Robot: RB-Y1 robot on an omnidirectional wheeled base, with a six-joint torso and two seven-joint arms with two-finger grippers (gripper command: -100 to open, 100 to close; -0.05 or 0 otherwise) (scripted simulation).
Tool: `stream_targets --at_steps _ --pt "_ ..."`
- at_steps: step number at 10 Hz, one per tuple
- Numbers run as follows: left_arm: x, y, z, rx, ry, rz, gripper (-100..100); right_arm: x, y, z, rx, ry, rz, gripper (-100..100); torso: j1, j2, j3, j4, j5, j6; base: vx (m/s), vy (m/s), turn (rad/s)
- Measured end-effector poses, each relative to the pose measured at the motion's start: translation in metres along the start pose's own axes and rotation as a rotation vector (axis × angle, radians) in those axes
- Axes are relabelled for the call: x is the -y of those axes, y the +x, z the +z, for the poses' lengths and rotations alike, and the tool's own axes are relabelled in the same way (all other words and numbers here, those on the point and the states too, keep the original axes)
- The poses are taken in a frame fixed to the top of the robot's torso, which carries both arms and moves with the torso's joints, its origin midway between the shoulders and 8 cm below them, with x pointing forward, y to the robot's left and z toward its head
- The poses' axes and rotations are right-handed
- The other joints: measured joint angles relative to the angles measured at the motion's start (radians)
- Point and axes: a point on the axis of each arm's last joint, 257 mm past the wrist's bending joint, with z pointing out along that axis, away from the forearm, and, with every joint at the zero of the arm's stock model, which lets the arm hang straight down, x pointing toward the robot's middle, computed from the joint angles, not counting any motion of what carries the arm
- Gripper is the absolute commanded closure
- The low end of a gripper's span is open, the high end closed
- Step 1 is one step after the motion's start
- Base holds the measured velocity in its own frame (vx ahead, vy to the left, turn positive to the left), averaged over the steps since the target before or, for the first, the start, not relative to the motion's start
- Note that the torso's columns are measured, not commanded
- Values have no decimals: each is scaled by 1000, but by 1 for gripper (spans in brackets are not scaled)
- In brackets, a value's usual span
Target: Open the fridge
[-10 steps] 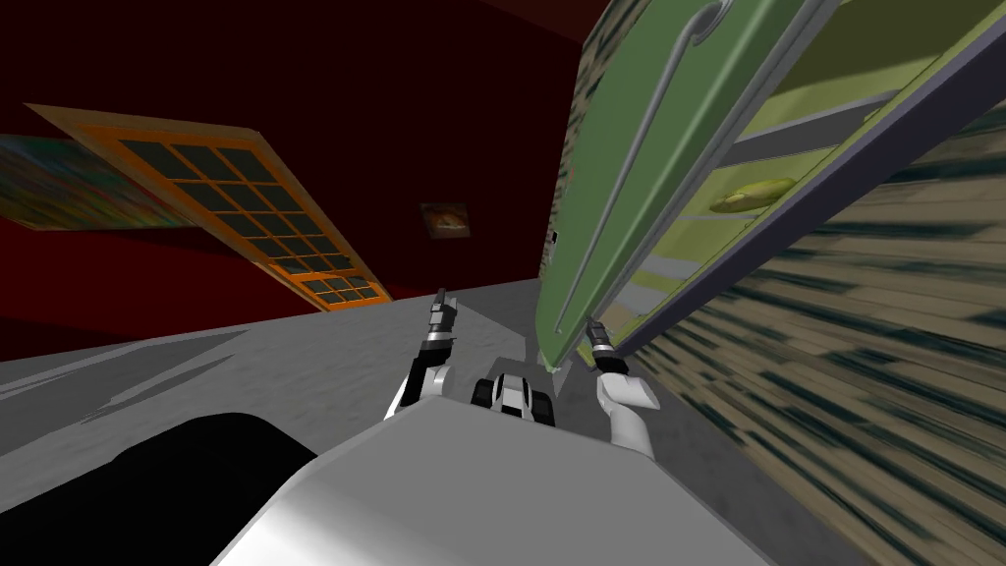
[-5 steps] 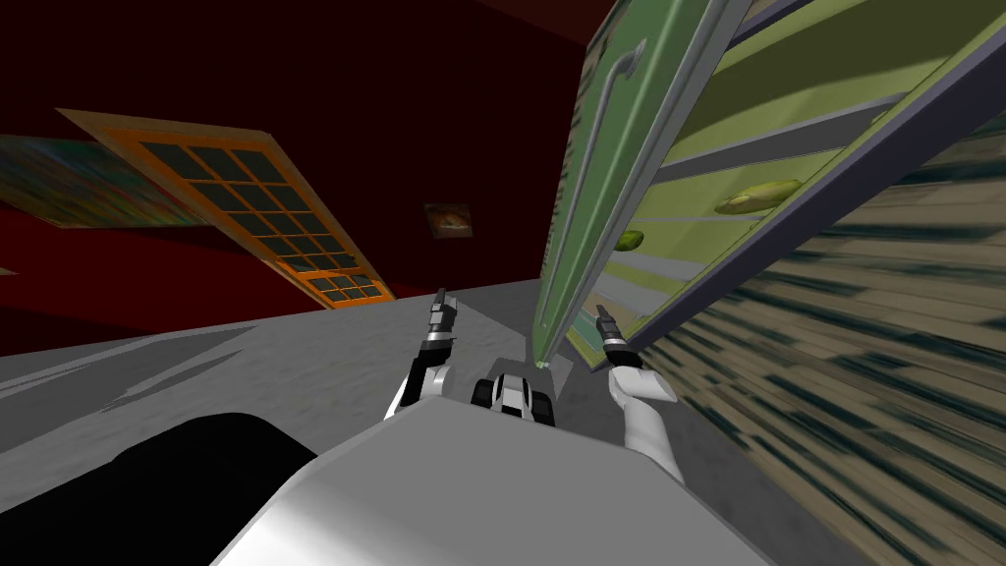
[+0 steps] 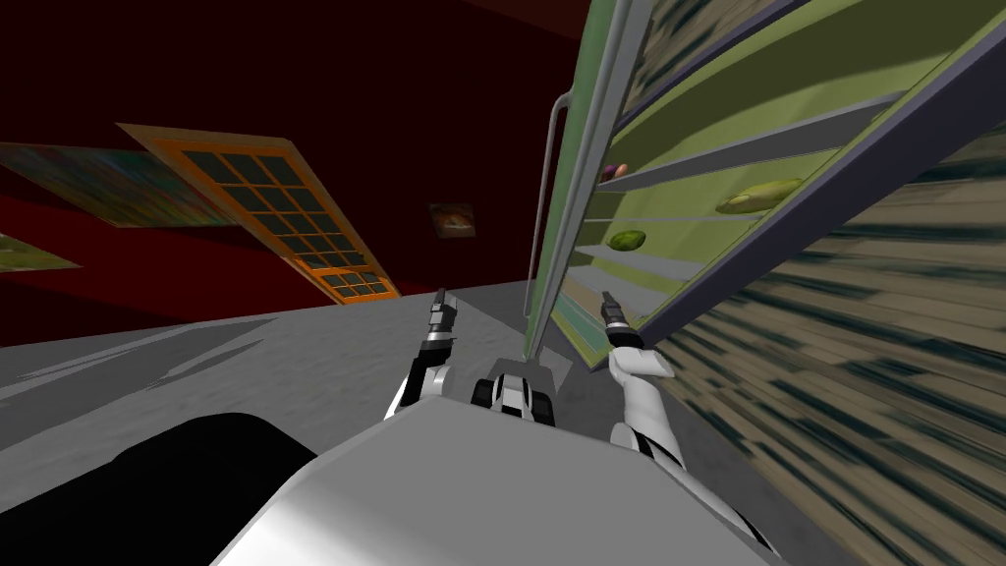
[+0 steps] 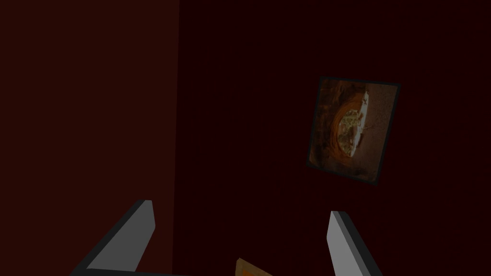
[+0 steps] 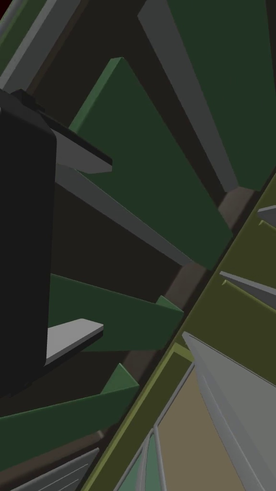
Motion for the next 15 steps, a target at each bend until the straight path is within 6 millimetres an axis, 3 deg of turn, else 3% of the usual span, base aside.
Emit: stream_targets --at_steps 6,12,15 --pt "0 0 0 0 0 0 0 29 16 52 -86 9 59 -100 1 0 0 0 0 0 -37 -56 56" --pt "0 0 0 0 0 0 0 59 20 95 -142 1 129 -100 0 0 0 0 0 0 -41 -44 61" --pt "0 0 0 0 0 0 0 84 14 121 -165 -3 177 -100 0 -1 -1 0 0 0 -50 -66 62"
